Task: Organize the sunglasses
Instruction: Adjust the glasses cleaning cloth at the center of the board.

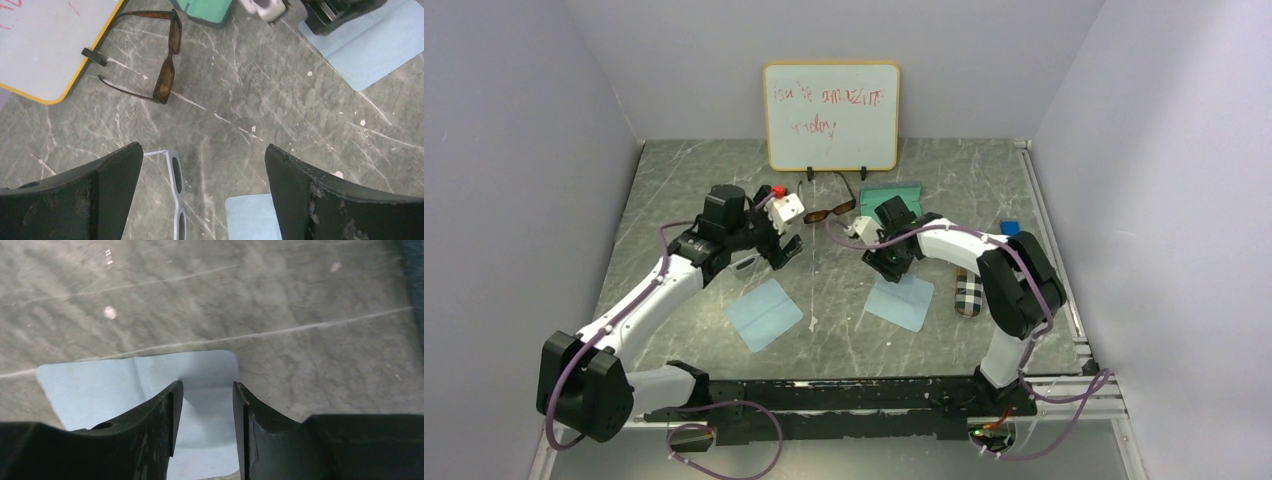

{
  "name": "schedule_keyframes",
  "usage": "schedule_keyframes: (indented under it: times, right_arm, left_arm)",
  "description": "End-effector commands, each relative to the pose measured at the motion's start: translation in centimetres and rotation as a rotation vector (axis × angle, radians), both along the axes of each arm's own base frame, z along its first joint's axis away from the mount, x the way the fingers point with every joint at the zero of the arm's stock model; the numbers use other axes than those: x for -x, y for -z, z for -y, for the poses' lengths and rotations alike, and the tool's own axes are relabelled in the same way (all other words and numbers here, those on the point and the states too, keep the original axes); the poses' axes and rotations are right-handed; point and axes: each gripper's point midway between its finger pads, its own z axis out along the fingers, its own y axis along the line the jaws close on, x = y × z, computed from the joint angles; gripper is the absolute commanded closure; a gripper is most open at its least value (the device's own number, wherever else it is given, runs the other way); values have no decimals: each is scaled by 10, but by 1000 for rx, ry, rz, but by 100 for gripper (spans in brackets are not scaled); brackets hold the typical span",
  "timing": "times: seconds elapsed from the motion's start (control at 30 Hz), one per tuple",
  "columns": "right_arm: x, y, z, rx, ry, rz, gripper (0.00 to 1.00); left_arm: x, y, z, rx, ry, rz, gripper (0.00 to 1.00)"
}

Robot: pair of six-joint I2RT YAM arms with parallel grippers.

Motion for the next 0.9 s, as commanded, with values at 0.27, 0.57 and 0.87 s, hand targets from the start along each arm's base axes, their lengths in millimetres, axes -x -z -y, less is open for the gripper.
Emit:
schedule_keyframes:
  times: [0.27,0.57,0.87]
  right_arm:
    - [-30,-10,-19,-118,25,9,56]
    - [-24,8,-18,-93,31,-55,70]
    - [-20,12,-17,-94,20,-72,92]
  left_arm:
    - [4,2,-2,10,-14,6,3]
    - [3,2,-1,17,-14,2,3]
    - [4,3,1,22,-10,-3,3]
